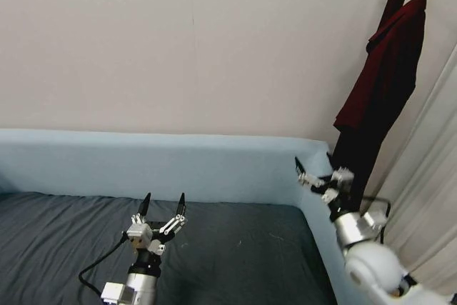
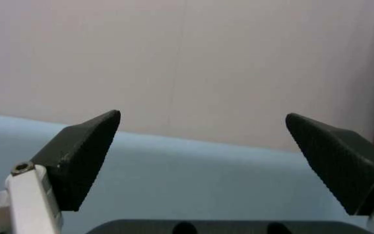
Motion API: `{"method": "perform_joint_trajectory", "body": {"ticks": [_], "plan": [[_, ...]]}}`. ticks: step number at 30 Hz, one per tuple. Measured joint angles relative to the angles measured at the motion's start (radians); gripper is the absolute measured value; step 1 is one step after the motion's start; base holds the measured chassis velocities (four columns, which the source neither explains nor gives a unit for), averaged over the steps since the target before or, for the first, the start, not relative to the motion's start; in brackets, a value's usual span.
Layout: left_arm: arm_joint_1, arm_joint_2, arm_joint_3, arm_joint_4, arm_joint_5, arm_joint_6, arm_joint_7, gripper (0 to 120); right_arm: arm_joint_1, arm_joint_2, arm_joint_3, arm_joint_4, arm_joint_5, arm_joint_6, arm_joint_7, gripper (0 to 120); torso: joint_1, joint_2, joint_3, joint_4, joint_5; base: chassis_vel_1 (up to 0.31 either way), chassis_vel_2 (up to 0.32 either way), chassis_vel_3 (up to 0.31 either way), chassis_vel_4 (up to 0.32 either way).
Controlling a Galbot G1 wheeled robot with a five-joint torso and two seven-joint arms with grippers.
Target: Pick up the clothes from the sofa and hang them on the clothes hanger.
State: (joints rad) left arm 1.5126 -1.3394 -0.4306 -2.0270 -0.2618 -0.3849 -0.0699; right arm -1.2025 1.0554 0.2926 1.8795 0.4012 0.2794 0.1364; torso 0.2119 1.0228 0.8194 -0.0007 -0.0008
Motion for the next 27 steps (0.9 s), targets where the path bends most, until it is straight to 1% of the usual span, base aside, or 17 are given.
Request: {"method": "perform_joint_trajectory", "body": {"ticks": [1, 2, 3, 4, 5, 6, 7, 8, 9, 10, 11, 12, 14, 15, 17, 22, 27], "plan": [[0.017, -0.010, -0.007, 0.000, 0.021, 0.001, -0.017, 100, -0.047, 0.033, 0.031, 0.007, -0.057, -0.015, -0.004, 100, 0.000, 0.000, 0.000, 0.0005, -0.0001, 0.000, 0.000, 0.000, 0.000], [0.017, -0.010, -0.007, 0.000, 0.021, 0.001, -0.017, 100, -0.047, 0.033, 0.031, 0.007, -0.057, -0.015, -0.004, 100, 0.000, 0.000, 0.000, 0.0005, -0.0001, 0.000, 0.000, 0.000, 0.000], [0.042, -0.019, -0.018, 0.000, 0.045, -0.002, -0.052, 100, -0.122, 0.080, 0.086, 0.037, -0.160, -0.082, 0.011, 100, 0.000, 0.000, 0.000, -0.0004, 0.0000, 0.000, 0.000, 0.000, 0.000], [0.055, -0.022, -0.024, -0.001, 0.053, -0.002, -0.063, 100, -0.158, 0.104, 0.114, 0.056, -0.210, -0.122, 0.017, 100, 0.000, 0.000, 0.000, -0.0005, -0.0001, 0.000, 0.000, 0.000, 0.000], [0.070, -0.026, -0.030, -0.003, 0.060, -0.001, -0.071, 100, -0.209, 0.142, 0.152, 0.083, -0.275, -0.160, 0.021, 100, 0.000, 0.000, 0.000, -0.0012, -0.0004, 0.000, 0.000, 0.000, 0.000], [0.070, -0.026, -0.030, -0.003, 0.060, -0.001, -0.071, 100, -0.209, 0.142, 0.152, 0.083, -0.275, -0.160, 0.021, 100, 0.000, 0.000, 0.000, -0.0012, -0.0004, 0.000, 0.000, 0.000, 0.000], [0.087, -0.032, -0.036, -0.007, 0.070, 0.005, -0.095, 100, -0.259, 0.199, 0.197, 0.102, -0.336, -0.151, 0.017, 100, 0.000, 0.000, 0.000, -0.0011, -0.0008, 0.000, 0.000, 0.000, 0.000], [0.092, -0.033, -0.036, -0.010, 0.073, 0.012, -0.106, 100, -0.277, 0.227, 0.218, 0.108, -0.357, -0.137, 0.004, 100, 0.000, 0.000, 0.000, -0.0012, -0.0003, 0.000, 0.000, 0.000, 0.000], [0.095, -0.036, -0.035, -0.013, 0.074, 0.020, -0.119, 100, -0.296, 0.263, 0.241, 0.118, -0.368, -0.121, -0.013, 100, 0.000, 0.000, 0.000, -0.0006, -0.0002, 0.000, 0.000, 0.000, 0.000], [0.095, -0.036, -0.035, -0.013, 0.074, 0.020, -0.119, 100, -0.296, 0.263, 0.241, 0.118, -0.368, -0.121, -0.013, 100, 0.000, 0.000, 0.000, -0.0006, -0.0002, 0.000, 0.000, 0.000, 0.000], [0.098, -0.039, -0.033, -0.017, 0.074, 0.030, -0.128, 100, -0.309, 0.290, 0.255, 0.128, -0.369, -0.110, -0.025, 100, 0.000, 0.000, 0.000, -0.0006, 0.0000, 0.000, 0.000, 0.000, 0.000], [0.101, -0.043, -0.029, -0.023, 0.071, 0.041, -0.138, 100, -0.333, 0.325, 0.269, 0.152, -0.361, -0.106, -0.033, 100, 0.000, 0.000, 0.000, -0.0002, -0.0004, 0.000, 0.000, 0.000, 0.000], [0.105, -0.054, -0.013, -0.048, 0.066, 0.067, -0.140, 100, -0.387, 0.389, 0.288, 0.218, -0.339, -0.125, -0.038, 100, 0.000, 0.000, 0.000, -0.0005, -0.0002, 0.000, 0.000, 0.000, 0.000], [0.105, -0.054, -0.013, -0.048, 0.066, 0.067, -0.140, 100, -0.387, 0.389, 0.288, 0.218, -0.339, -0.125, -0.038, 100, 0.000, 0.000, 0.000, -0.0005, -0.0002, 0.000, 0.000, 0.000, 0.000], [0.111, -0.059, -0.002, -0.073, 0.059, 0.085, -0.124, 100, -0.415, 0.416, 0.297, 0.258, -0.330, -0.134, -0.040, 100, 0.000, 0.000, 0.000, -0.0006, -0.0003, 0.000, 0.000, 0.000, 0.000], [0.119, -0.056, -0.026, -0.105, 0.039, 0.085, -0.053, 100, -0.420, 0.418, 0.306, 0.274, -0.322, -0.110, -0.059, 100, 0.000, 0.000, 0.000, -0.0004, 0.0000, 0.000, 0.000, 0.000, 0.000], [0.119, -0.054, -0.033, -0.107, 0.035, 0.083, -0.040, 100, -0.418, 0.416, 0.307, 0.274, -0.320, -0.108, -0.061, 100, 0.000, 0.000, 0.000, -0.0004, -0.0001, 0.000, 0.000, 0.000, 0.000]]}}
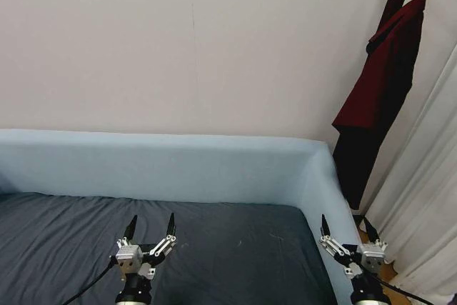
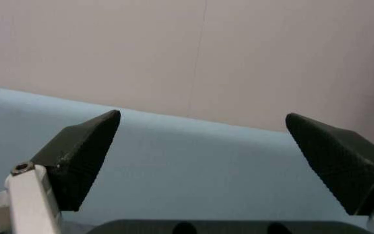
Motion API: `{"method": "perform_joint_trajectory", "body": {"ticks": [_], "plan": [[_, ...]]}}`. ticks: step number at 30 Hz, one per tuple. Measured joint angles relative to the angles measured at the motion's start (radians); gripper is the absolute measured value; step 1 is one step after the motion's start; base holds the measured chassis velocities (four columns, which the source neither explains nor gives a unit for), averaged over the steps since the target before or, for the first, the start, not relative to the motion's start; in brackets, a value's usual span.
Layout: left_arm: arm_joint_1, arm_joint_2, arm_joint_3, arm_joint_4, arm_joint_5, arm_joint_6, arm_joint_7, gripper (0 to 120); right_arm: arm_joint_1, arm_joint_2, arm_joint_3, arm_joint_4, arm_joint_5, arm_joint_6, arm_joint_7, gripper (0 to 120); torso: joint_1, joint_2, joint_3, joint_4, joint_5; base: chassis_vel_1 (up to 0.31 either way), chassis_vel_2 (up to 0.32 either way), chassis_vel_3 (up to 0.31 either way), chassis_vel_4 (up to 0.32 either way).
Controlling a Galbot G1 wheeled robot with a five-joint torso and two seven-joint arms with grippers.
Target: Pick up the clothes from the sofa and hang them on the clothes hanger.
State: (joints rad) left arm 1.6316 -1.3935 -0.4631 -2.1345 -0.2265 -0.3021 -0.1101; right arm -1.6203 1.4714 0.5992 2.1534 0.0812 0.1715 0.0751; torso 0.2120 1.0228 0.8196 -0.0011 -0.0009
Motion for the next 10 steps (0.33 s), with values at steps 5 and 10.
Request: {"method": "perform_joint_trajectory", "body": {"ticks": [5, 10], "plan": [[0.000, 0.001, 0.000, 0.000, -0.001, -0.001, 0.001, 100, 0.003, -0.003, -0.002, 0.000, 0.002, 0.000, 0.000, 100, 0.000, 0.000, 0.000, 0.0000, 0.0000, 0.000, 0.000, 0.000, 0.000], [-0.001, 0.002, 0.000, 0.000, -0.001, -0.001, 0.001, 100, 0.006, -0.005, -0.004, -0.001, 0.004, 0.000, 0.000, 100, 0.000, 0.000, 0.000, -0.0001, 0.0001, 0.000, 0.000, 0.000, 0.000]]}}
